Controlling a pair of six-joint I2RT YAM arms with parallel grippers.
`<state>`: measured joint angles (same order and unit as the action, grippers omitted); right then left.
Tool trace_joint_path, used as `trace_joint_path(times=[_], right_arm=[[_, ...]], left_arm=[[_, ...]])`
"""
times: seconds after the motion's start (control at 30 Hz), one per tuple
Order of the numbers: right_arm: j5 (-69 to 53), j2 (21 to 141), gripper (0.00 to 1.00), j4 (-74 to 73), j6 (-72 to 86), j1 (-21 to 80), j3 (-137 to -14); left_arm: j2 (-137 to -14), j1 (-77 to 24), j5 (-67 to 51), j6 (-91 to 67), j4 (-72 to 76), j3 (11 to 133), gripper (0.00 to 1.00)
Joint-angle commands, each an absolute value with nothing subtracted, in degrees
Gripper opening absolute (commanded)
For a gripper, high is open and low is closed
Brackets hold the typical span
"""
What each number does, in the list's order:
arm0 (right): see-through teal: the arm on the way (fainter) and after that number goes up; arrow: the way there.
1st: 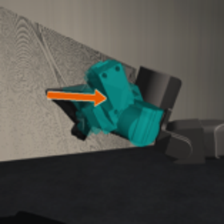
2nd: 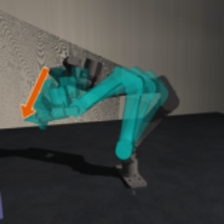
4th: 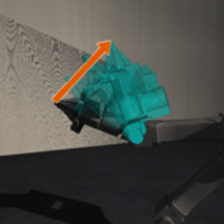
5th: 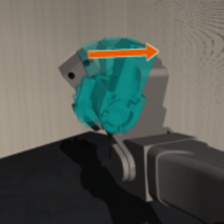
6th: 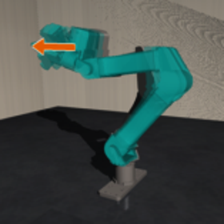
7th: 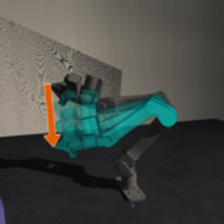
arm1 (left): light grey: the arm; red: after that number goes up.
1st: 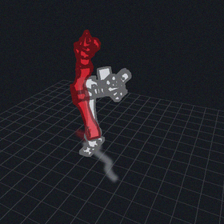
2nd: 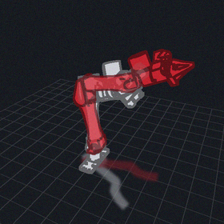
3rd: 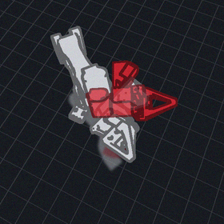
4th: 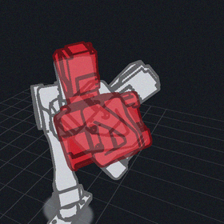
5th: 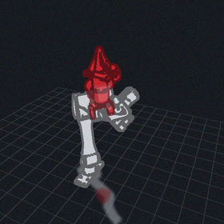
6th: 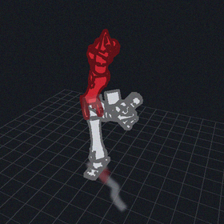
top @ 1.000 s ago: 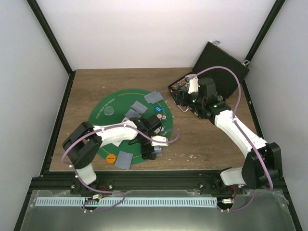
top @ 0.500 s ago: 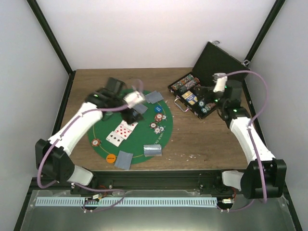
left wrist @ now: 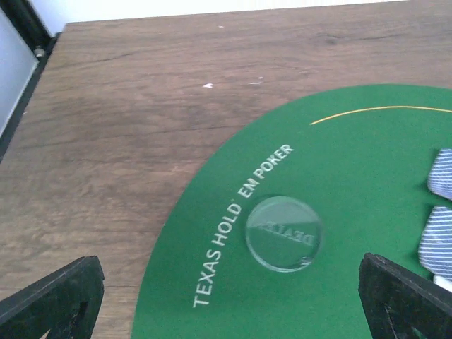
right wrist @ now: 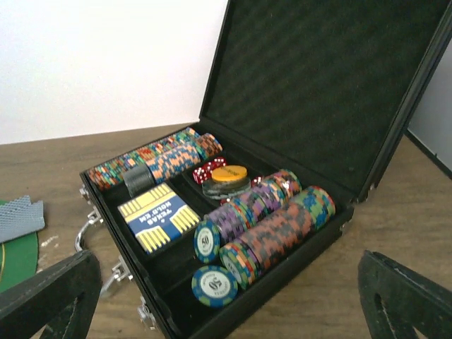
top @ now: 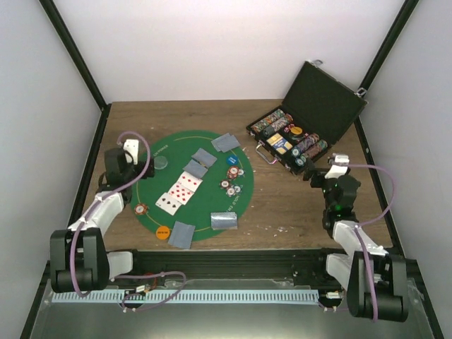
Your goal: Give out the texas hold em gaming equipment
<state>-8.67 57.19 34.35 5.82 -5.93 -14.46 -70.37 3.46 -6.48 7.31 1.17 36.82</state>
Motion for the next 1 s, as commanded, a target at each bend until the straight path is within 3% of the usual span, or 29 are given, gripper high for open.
trace_joint_path(times=[0.0, 0.2, 0.4, 0.5, 0.57, 0.97], right_arm=[[-6.77, 62.15, 1.00, 55.16, 5.37, -6.24, -10.51], [-10.14, 74.43, 1.00, 71.62, 4.33, -6.25, -6.70], [-15.72, 87.19, 1.00, 82.49, 1.61, -6.24, -7.92], [-18.09, 86.54, 1.00, 71.44, 0.01, -6.18, -12.98], [-18.74, 87.04, 1.00, 73.73, 0.00, -6.15, -12.33], [-18.27, 86.77, 1.00, 72.28, -0.13, -5.98, -12.89]], left_arm=[[-69.96, 3.39, -0.26, 3.58, 25.86, 28.66, 1.00], [-72.79, 3.34, -2.88, 4.14, 46.15, 17.80, 1.00], [-79.06, 3.25, -7.46, 0.58, 53.84, 17.73, 1.00], [-84.40, 1.01, -8.85, 3.08, 64.13, 15.07, 1.00], [-90.07, -0.96, -7.79, 5.10, 76.37, 12.20, 1.00], [-88.52, -1.35, -5.24, 4.73, 67.94, 15.22, 1.00]])
